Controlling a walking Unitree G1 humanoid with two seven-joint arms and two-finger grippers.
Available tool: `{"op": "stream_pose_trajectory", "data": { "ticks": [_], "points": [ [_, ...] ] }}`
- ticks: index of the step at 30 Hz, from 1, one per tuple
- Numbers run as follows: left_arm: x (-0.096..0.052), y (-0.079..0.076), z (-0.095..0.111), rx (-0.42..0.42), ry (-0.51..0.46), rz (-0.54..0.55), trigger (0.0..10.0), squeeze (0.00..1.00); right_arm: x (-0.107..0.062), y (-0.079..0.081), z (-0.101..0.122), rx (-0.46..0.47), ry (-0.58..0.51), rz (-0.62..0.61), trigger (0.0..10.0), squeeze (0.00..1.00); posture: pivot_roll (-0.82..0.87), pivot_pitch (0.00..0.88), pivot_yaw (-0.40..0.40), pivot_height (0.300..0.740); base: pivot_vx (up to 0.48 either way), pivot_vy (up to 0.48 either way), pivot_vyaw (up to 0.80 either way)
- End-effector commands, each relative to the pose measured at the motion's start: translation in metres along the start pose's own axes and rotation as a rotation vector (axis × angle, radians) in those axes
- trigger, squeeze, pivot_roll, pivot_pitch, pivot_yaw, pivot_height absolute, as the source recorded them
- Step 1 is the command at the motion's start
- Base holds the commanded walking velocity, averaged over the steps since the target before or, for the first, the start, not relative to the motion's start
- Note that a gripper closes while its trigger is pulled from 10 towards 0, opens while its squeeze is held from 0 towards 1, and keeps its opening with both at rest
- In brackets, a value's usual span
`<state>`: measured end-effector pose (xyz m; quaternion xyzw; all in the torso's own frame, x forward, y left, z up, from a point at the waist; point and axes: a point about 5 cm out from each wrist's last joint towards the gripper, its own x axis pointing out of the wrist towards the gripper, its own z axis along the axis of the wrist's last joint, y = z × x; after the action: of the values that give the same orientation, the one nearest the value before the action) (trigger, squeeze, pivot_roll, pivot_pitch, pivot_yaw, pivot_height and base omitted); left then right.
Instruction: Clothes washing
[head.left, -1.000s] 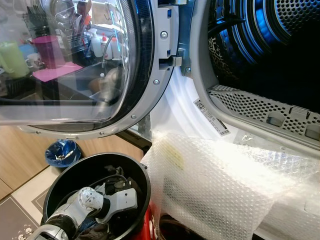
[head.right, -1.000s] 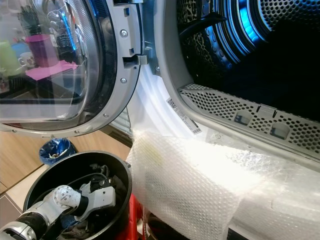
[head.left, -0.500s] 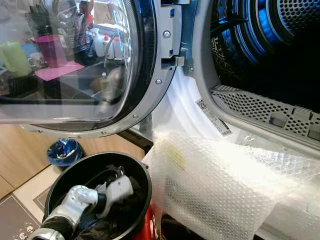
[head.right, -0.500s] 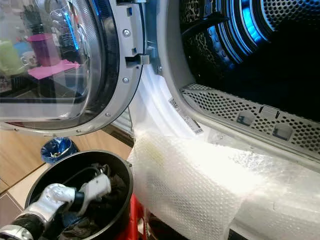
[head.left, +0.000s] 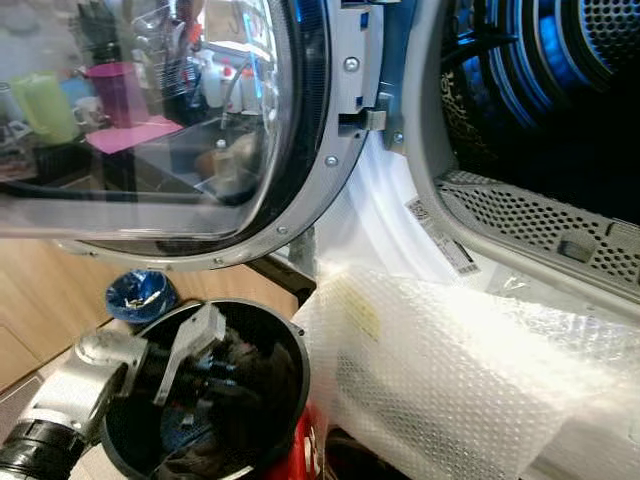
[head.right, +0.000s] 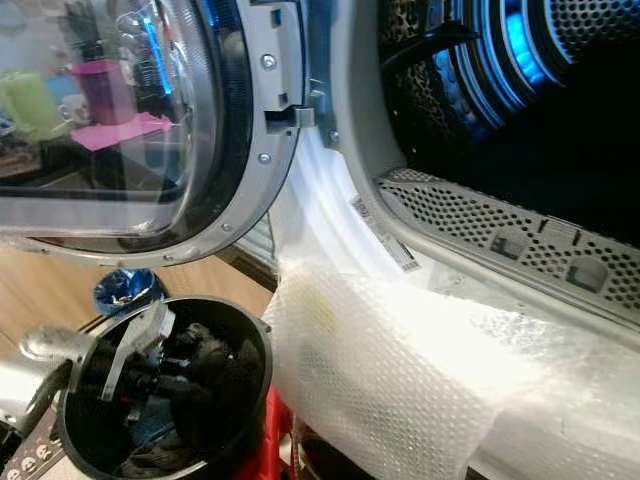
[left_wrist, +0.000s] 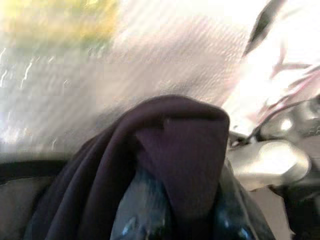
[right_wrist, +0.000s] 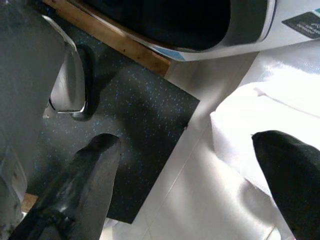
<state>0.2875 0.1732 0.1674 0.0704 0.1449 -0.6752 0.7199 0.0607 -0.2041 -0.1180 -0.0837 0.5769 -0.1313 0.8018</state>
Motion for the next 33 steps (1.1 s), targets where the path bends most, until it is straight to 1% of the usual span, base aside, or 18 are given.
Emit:
{"op": "stream_pose_trajectory", "data": {
  "ticks": [1,3,6,10,12,13,15,17,18,19,22,23,24,25,26,28,30,33],
  "points": [
    [0.002,-0.002,0.023,0.068,-0.037,-0.033,0.0,0.00,-0.002,0.021,0.015,-0.003,-0.063,0.071,10.0,0.00,0.11,0.029,0.030,0.740,0.000,0.000,0.00],
    [0.005,-0.004,0.034,0.091,-0.035,-0.039,0.0,0.00,-0.002,0.023,0.020,0.005,-0.071,0.072,10.0,0.00,0.11,0.029,0.036,0.740,0.000,0.000,0.00],
    [0.008,-0.008,0.042,0.110,-0.022,-0.049,0.0,0.00,-0.002,0.027,0.026,0.034,-0.091,0.067,10.0,0.00,0.11,0.030,0.038,0.740,0.000,0.000,0.00],
    [0.023,-0.013,0.056,0.105,-0.082,-0.115,0.0,0.00,-0.002,0.028,0.027,0.042,-0.101,0.061,10.0,0.00,0.11,0.033,0.038,0.740,0.000,0.000,0.00],
    [0.028,-0.015,0.062,0.102,-0.110,-0.141,0.0,0.00,-0.003,0.028,0.027,0.044,-0.101,0.059,10.0,0.00,0.11,0.033,0.038,0.740,0.000,0.000,0.00],
    [0.036,-0.018,0.070,0.105,-0.151,-0.188,0.0,0.00,-0.003,0.028,0.027,0.046,-0.105,0.057,10.0,0.00,0.11,0.033,0.037,0.740,0.000,0.000,0.00],
    [0.046,-0.020,0.078,0.111,-0.187,-0.225,0.0,0.00,-0.003,0.028,0.028,0.047,-0.109,0.055,10.0,0.00,0.11,0.031,0.038,0.740,0.000,0.000,0.00],
    [0.059,-0.023,0.086,0.114,-0.227,-0.283,0.0,0.00,-0.003,0.028,0.030,0.052,-0.117,0.053,10.0,0.00,0.11,0.030,0.041,0.740,0.000,0.000,0.00],
    [0.059,-0.023,0.086,0.114,-0.227,-0.283,0.0,0.00,-0.003,0.028,0.030,0.052,-0.117,0.053,10.0,0.00,0.11,0.030,0.041,0.740,0.000,0.000,0.00],
    [0.070,-0.027,0.089,0.111,-0.232,-0.331,0.0,0.00,-0.003,0.028,0.033,0.057,-0.126,0.053,10.0,0.00,0.11,0.025,0.046,0.740,0.000,0.000,0.00],
    [0.083,-0.034,0.087,0.088,-0.232,-0.407,0.0,0.00,-0.003,0.030,0.037,0.069,-0.136,0.053,10.0,0.00,0.10,0.025,0.053,0.740,0.000,0.000,0.00],
    [0.091,-0.039,0.085,0.072,-0.234,-0.454,0.0,0.00,-0.003,0.031,0.039,0.083,-0.145,0.060,10.0,0.00,0.10,0.023,0.059,0.740,0.000,0.000,0.00],
    [0.095,-0.042,0.084,0.066,-0.233,-0.485,0.0,0.00,-0.003,0.032,0.041,0.083,-0.154,0.070,10.0,0.00,0.10,0.023,0.059,0.740,0.000,0.000,0.00],
    [0.095,-0.042,0.084,0.066,-0.233,-0.485,0.0,0.00,-0.003,0.032,0.041,0.083,-0.154,0.070,10.0,0.00,0.10,0.023,0.059,0.740,0.000,0.000,0.00],
    [0.106,-0.052,0.082,0.037,-0.242,-0.556,0.0,0.00,-0.003,0.032,0.047,0.075,-0.198,0.081,10.0,0.00,0.09,0.023,0.068,0.740,0.000,0.000,0.00],
    [0.116,-0.061,0.081,0.025,-0.248,-0.622,0.0,0.00,-0.002,0.024,0.051,0.101,-0.218,0.068,10.0,0.00,0.07,0.022,0.076,0.740,0.000,0.000,0.00],
    [0.123,-0.065,0.079,0.037,-0.240,-0.646,0.0,0.00,-0.001,0.018,0.050,0.107,-0.217,0.061,10.0,0.00,0.06,0.023,0.080,0.740,0.000,0.000,0.00],
    [0.128,-0.069,0.081,0.029,-0.254,-0.672,0.0,0.00,0.001,0.009,0.048,0.108,-0.212,0.048,10.0,0.00,0.06,0.024,0.085,0.740,0.000,0.000,0.00]
  ]
}}
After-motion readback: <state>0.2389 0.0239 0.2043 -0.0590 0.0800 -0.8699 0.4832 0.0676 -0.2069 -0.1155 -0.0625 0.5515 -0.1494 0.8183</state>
